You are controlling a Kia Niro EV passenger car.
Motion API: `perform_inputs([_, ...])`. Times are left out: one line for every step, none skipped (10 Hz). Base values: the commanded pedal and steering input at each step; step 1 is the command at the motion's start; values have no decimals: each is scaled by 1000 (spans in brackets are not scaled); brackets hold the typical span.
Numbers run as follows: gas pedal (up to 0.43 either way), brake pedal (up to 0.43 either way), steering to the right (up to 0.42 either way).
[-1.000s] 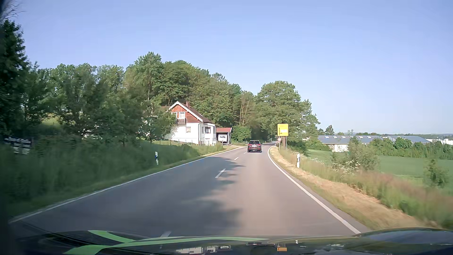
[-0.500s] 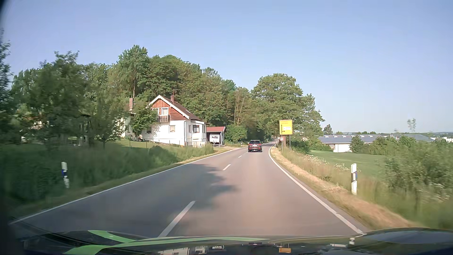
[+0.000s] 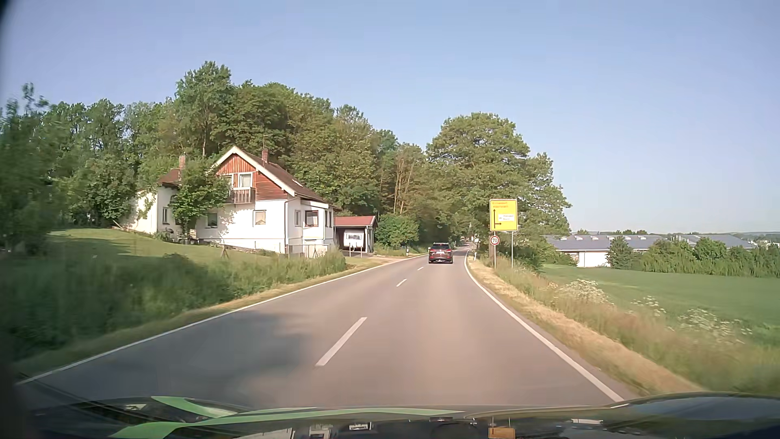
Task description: Follow the waypoints while adhering to traffic rules and regulations
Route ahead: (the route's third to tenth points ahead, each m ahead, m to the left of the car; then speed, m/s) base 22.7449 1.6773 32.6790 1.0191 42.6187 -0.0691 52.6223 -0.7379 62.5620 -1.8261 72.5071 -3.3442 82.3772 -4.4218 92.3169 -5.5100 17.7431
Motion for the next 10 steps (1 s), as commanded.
perform_inputs([8, 0, 10])
perform_inputs([8, 0, 14])
perform_inputs([8, 0, 15])
perform_inputs([8, 0, 15])
perform_inputs([20, 0, 14])
perform_inputs([20, 0, 13])
perform_inputs([0, 0, 13])
perform_inputs([0, 0, 13])
perform_inputs([0, 0, 13])
perform_inputs([0, 0, 13])
